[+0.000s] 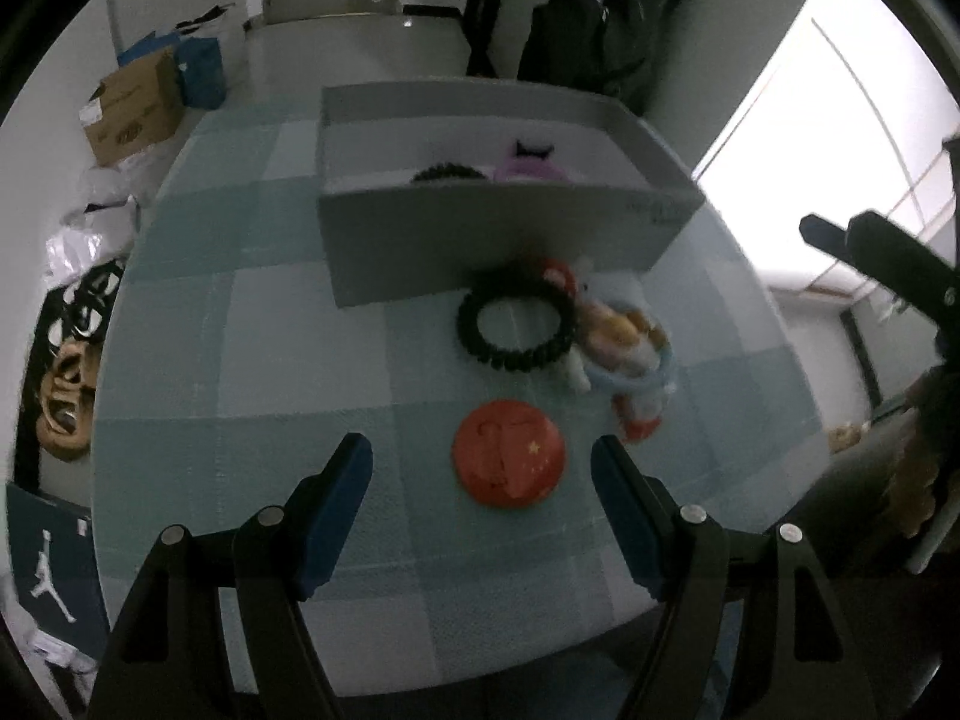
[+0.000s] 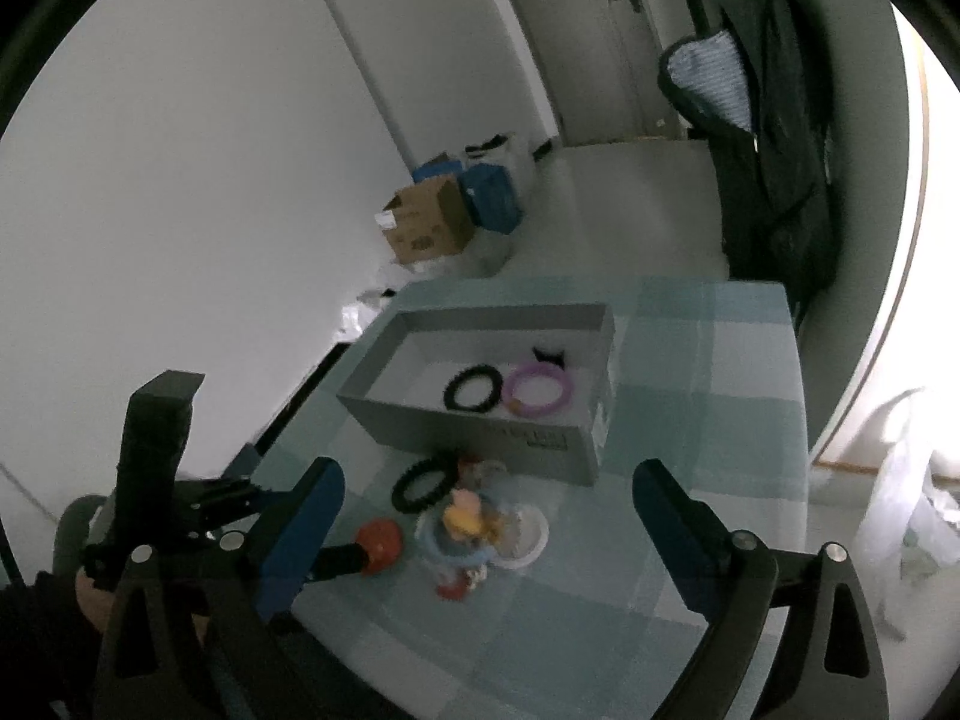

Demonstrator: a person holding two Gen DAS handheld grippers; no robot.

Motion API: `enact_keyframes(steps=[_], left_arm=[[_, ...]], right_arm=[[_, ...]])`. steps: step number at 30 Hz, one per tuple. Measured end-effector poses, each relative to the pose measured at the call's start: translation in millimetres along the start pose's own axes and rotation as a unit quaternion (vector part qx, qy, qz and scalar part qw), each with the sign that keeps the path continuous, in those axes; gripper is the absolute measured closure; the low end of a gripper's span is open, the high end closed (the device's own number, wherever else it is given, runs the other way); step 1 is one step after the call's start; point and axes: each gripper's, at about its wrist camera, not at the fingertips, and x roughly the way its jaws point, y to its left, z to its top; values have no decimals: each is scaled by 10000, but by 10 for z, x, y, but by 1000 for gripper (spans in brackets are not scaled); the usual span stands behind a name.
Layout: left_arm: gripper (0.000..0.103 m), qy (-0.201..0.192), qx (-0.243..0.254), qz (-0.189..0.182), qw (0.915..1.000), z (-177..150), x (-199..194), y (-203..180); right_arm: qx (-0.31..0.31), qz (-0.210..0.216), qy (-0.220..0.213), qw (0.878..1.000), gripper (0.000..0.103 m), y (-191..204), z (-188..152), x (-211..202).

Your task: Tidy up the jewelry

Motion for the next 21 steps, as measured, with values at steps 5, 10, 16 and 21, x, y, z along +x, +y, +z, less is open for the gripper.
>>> enact_keyframes(steps=[5, 10, 16, 21], left_arm=[[31, 140, 332, 382, 9986, -41, 99, -123], [32, 92, 497, 515, 9974, -61, 131, -149], [50, 40, 588, 364, 9976, -40, 125, -171], [65, 46, 726, 290, 9969, -47, 98, -203]], right_arm=[[-85, -106, 259, 9996, 5, -6, -77, 73], [-136, -147, 380, 9991, 5, -15, -114, 95], [-64, -181, 449, 9988, 5, -44, -112, 101], [-30, -108, 526, 9986, 5, -60, -132, 111]])
